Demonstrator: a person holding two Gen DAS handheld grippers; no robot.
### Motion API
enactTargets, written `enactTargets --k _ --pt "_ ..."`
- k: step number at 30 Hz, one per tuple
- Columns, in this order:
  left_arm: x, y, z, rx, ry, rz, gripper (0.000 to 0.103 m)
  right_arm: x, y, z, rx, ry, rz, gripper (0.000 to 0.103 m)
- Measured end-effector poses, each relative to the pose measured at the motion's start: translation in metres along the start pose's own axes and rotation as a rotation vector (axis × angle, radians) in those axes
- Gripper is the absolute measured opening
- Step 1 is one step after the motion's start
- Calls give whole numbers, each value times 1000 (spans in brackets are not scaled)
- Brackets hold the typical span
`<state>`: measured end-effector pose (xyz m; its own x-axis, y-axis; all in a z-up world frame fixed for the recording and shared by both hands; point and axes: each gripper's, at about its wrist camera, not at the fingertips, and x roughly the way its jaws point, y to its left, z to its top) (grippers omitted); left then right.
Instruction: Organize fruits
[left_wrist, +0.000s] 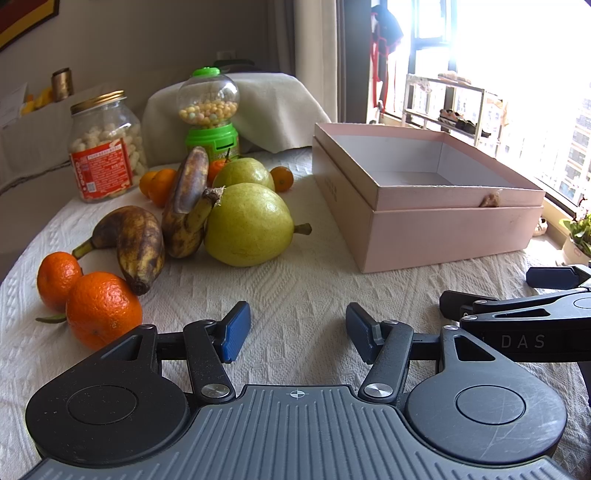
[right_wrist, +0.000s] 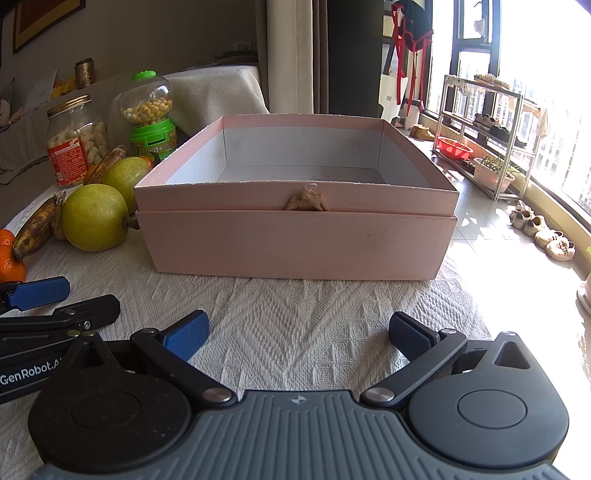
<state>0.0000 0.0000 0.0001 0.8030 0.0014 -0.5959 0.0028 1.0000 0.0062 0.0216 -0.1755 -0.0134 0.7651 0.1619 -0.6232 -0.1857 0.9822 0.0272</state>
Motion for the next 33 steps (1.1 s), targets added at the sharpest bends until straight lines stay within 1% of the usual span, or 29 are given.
enactTargets --k 33 --pt "0 -1 0 -1 0 0 63 0 -1 0 1 0 1 103"
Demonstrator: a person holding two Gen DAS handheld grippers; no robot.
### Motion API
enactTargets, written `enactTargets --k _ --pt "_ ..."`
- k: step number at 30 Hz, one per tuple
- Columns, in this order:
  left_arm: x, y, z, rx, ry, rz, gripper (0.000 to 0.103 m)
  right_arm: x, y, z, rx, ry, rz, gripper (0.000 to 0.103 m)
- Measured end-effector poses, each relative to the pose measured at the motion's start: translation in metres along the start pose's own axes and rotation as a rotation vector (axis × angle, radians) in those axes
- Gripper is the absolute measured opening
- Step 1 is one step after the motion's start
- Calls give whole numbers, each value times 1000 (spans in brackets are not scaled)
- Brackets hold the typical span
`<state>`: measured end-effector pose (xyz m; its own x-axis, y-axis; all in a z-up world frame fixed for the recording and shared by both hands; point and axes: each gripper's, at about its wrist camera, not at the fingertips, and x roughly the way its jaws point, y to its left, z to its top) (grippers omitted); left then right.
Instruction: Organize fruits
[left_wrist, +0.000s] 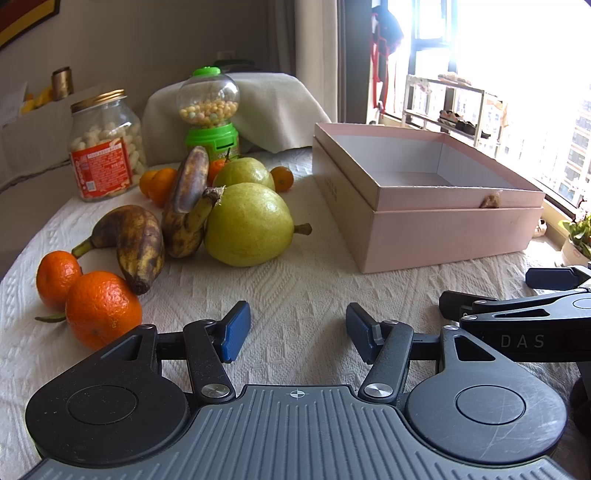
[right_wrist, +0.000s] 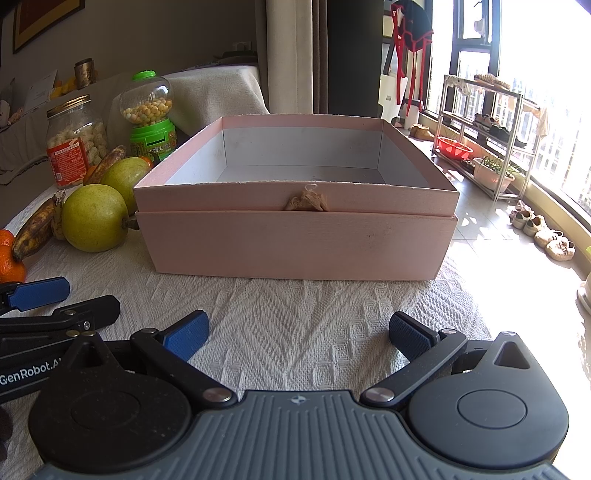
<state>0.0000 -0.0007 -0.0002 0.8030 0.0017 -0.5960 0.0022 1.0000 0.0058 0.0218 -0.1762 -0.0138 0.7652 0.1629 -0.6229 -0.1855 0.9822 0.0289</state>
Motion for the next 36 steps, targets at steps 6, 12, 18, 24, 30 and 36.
enactTargets --k 6,12,18,24,30,36 --pt "0 1 0 -1 0 -2 63 0 0 1 0 0 0 103" --pt "-1 7 0 4 -1 -47 62 2 -2 12 -11 61 19 103" --pt "-28 49 8 -43 45 -247 59 -4 4 12 4 143 -14 103" --pt "-68 114 24 -94 -66 -148 58 -5 17 27 -82 197 88 96" --pt "-62 177 28 -239 -72 -45 57 -8 52 57 -123 72 169 95" --pt "-54 197 21 -253 -27 -58 57 21 71 83 -125 73 192 96"
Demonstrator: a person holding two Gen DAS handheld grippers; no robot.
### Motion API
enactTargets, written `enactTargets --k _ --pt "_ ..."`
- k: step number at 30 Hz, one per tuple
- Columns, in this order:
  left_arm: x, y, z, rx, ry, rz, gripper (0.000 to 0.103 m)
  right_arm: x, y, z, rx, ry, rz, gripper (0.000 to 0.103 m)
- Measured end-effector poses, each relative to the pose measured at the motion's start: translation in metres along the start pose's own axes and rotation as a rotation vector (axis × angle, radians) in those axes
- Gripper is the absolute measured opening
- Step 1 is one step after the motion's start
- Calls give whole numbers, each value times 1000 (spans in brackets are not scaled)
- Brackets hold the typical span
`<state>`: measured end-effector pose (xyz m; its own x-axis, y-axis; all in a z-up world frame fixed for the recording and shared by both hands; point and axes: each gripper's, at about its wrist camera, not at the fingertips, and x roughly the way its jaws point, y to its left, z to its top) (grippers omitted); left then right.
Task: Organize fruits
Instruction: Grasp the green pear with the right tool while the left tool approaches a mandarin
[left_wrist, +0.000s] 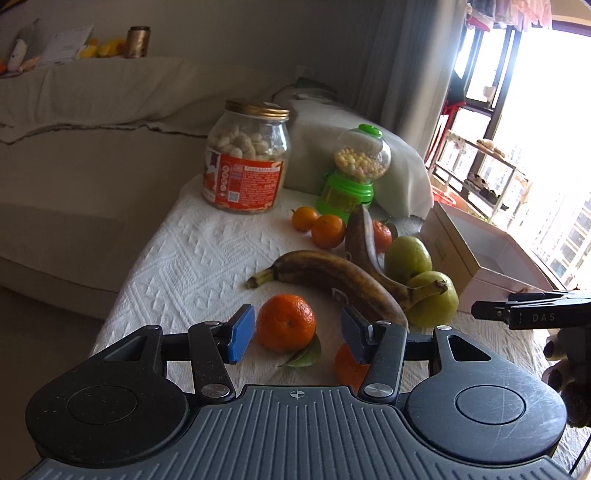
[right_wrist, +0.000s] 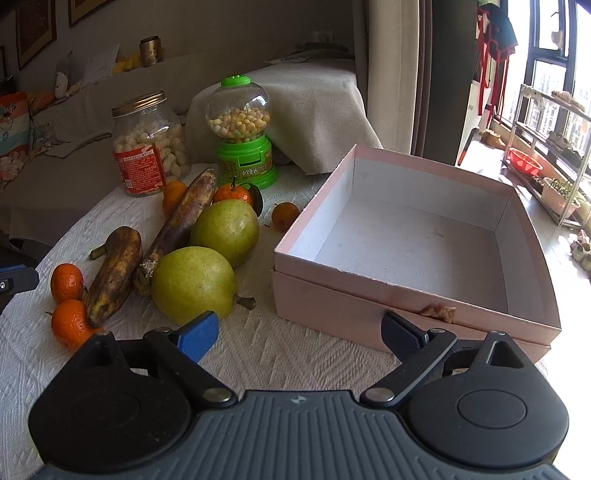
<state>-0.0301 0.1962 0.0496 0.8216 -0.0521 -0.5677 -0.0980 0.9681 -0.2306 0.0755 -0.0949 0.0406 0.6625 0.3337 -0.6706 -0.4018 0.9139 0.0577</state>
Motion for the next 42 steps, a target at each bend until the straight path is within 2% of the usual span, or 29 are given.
enactTargets --k 3,5,9,18,24,25,26,29,31,36,42 --pt "2 -2 -1 18 11 -18 57 7 -3 9 54 -3 51 96" --pt "5 -5 -1 29 10 -29 57 12 -3 17 134 -1 120 95" --pt "8 -10 -1 46 16 -52 57 28 2 27 249 20 189 79" --pt "-1 -17 -2 77 5 -109 57 60 8 27 341 116 311 79" --pt "-5 -42 0 153 -3 -178 57 46 5 20 294 134 338 76" --pt "-6 -48 -1 173 -3 -192 57 41 4 17 284 130 346 67" --pt "-7 -53 -3 194 -2 -206 57 35 3 15 270 126 364 64" --pt "-6 -67 -7 249 1 -237 57 18 6 9 175 118 335 63" --pt "-2 -75 -11 270 17 -249 57 5 10 5 109 94 315 59" --pt "7 -84 -20 288 61 -245 57 -7 21 -3 1 74 274 59" --pt "2 -77 -25 289 69 -206 57 12 30 2 1 62 248 65"
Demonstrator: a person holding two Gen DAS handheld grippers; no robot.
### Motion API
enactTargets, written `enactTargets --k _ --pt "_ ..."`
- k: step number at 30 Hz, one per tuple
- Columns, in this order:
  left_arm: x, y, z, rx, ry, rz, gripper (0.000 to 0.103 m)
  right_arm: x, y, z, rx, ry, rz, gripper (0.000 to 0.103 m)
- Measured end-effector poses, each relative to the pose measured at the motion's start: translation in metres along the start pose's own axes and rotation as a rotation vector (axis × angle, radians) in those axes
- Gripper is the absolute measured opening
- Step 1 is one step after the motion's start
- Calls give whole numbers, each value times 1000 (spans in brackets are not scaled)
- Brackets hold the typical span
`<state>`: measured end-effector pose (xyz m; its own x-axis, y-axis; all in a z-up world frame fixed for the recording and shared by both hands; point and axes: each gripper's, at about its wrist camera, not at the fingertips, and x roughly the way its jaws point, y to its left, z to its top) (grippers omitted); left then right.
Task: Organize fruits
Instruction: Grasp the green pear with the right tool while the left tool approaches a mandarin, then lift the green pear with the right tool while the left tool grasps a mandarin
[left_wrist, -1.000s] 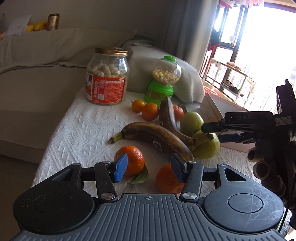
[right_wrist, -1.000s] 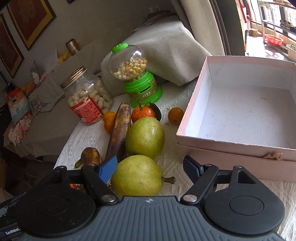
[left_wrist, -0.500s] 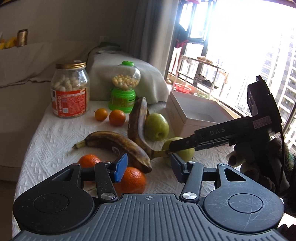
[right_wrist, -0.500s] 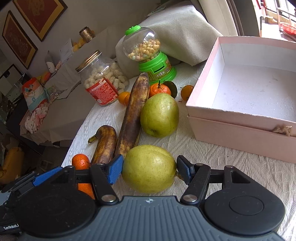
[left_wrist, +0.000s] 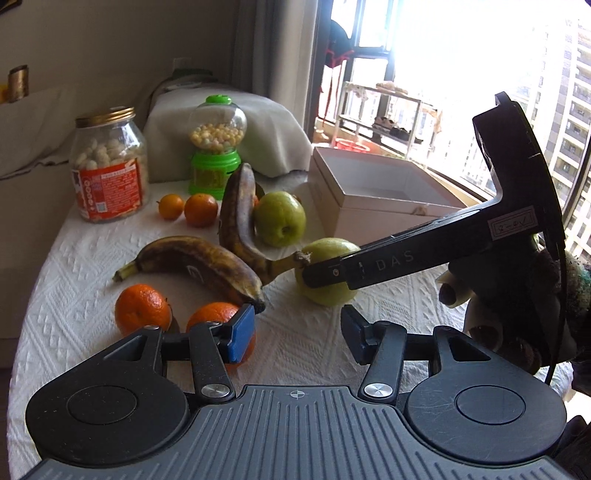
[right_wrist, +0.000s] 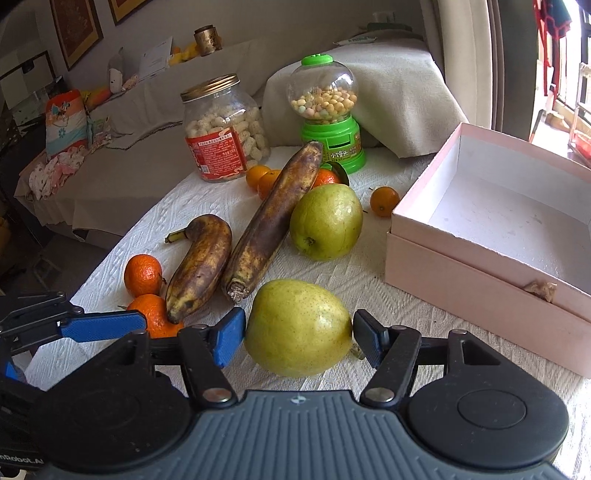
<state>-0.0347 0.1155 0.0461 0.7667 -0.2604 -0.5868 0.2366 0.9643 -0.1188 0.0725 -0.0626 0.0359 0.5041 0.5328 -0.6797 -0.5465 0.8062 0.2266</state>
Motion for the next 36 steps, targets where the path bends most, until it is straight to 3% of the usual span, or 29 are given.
enactTargets --k 4,8,10,15,19,21,24,31,36 --pt "-8 10 -1 -20 -6 29 57 2 4 2 -9 10 -8 65" --pt "-8 12 0 -36 -22 17 57 -20 -2 -7 -62 0 -102 65" --pt "-4 8 2 -38 -27 -10 57 -37 -8 -14 -117 -8 -171 65" --pt "15 -8 8 -43 -37 -75 56 -51 -14 -37 -371 13 -461 65" --pt "24 -16 13 -47 -44 -74 56 -36 -10 -51 -452 25 -567 65" --pt "22 -17 15 -40 -49 -76 56 -34 0 -53 -482 3 -571 68" --pt "18 -13 14 -40 -54 -51 57 -46 10 -50 -442 -62 -460 79" --pt "9 6 7 -59 -44 38 56 -62 31 -47 -381 -112 -264 79" --pt "-2 18 2 -48 -49 122 55 -69 40 -50 -375 -147 -234 76"
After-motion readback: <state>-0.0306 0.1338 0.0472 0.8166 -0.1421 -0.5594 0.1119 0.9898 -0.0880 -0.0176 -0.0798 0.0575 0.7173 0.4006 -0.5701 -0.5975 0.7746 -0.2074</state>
